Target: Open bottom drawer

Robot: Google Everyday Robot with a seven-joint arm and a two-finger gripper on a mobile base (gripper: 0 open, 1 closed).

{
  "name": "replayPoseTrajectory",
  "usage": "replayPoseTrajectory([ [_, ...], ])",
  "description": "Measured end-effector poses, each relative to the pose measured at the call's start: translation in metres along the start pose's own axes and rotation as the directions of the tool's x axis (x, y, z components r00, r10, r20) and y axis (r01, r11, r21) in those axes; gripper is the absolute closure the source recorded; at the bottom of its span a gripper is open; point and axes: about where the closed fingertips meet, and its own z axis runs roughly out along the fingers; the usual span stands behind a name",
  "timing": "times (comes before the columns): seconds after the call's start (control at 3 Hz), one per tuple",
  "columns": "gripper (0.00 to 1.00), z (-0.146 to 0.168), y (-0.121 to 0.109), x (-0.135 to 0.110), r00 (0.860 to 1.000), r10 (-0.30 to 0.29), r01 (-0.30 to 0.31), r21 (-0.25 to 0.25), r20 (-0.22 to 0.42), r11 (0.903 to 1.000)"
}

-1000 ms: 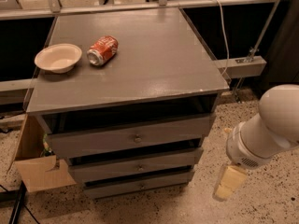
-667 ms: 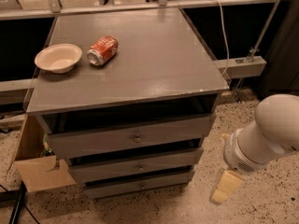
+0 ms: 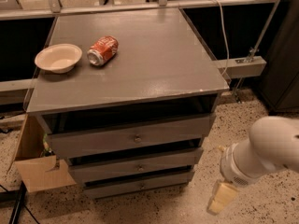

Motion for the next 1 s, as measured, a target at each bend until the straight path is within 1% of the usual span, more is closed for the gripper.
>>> replayPoseTrajectory([
  [0.33, 0.0, 0.046, 0.002, 0.012, 0.999, -0.023, 0.022, 0.029, 0.032, 0.9993],
  [0.67, 0.0, 0.1, 0.003, 0.022, 0.997, -0.049, 0.046, 0.05, 0.059, 0.9977],
  [1.0, 0.0, 0.155, -0.006, 0.033, 0.995, -0.05, 0.046, 0.045, 0.081, 0.9979],
])
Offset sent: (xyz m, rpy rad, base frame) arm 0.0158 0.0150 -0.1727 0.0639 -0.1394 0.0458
